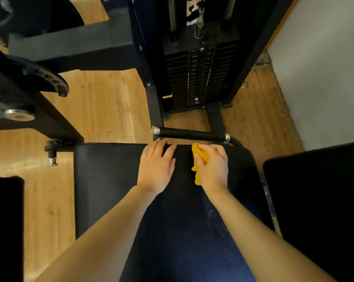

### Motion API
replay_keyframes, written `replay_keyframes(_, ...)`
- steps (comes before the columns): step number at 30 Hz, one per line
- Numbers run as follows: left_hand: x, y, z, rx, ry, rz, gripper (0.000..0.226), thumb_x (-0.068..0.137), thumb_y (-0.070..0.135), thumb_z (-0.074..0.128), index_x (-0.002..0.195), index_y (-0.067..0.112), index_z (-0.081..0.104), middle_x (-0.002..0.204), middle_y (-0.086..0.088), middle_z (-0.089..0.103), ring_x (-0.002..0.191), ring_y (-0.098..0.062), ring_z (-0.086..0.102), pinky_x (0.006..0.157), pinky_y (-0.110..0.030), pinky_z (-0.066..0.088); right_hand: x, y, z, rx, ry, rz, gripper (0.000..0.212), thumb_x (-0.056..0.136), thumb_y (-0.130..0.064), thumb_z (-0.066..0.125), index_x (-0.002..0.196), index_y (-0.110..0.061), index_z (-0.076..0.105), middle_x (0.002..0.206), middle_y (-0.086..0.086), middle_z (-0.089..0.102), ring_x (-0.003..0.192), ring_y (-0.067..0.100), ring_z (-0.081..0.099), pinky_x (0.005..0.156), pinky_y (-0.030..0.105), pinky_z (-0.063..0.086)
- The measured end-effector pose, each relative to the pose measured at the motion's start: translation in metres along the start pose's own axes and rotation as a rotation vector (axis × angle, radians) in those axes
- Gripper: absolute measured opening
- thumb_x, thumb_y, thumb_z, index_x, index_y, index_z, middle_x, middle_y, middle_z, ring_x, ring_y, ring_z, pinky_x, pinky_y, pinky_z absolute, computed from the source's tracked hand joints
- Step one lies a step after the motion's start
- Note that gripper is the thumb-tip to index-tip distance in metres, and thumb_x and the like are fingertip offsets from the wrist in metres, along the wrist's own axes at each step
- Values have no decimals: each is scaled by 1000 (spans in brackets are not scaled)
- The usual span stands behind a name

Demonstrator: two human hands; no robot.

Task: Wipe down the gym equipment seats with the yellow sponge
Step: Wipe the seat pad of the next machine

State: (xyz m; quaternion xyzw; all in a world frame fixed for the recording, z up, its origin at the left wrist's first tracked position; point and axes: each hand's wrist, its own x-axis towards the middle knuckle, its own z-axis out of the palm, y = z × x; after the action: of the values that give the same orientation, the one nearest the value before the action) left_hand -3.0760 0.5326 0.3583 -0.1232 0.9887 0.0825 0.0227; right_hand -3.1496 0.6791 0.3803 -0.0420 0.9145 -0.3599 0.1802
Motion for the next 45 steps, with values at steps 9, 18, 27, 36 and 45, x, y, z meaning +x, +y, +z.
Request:
replay_keyframes(9,1,1,4,72,-52,-21,44,96,33,38,136,19,51,138,-9,50,130,-28,41,114,-45,27,24,-1,32,-29,8,-97,28,93,-24,61,121,-21,64,118,-4,50,113,12,43,93,23,45)
replay_keyframes(18,2,2,0,121,-107,-30,45,97,34,39,138,20,47,140,-10,49,133,-29,38,114,-43,22,-59,42,37,-37,136,-103,38,80,-14,75,116,-21,68,114,-2,51,102,15,49,72,28,57)
replay_keyframes(27,3,2,3,101,-69,-25,43,96,32,41,136,19,50,138,-10,50,131,-29,41,113,-44,26,-10,36,40,-1,160,-117,26,86,-14,71,111,-16,70,112,2,53,102,13,44,77,28,54)
replay_keyframes(36,2,1,6,95,-33,-14,42,97,32,42,135,18,51,136,-10,51,129,-29,42,112,-44,27,-11,32,41,51,203,-69,29,90,-19,65,118,-21,67,116,-1,49,104,15,46,80,35,56)
replay_keyframes(45,2,1,6,101,-49,-19,42,97,33,40,135,19,50,137,-10,50,130,-29,41,111,-44,24,-48,60,35,101,133,-28,26,90,-22,65,116,-28,66,113,-11,43,94,25,58,60,30,58)
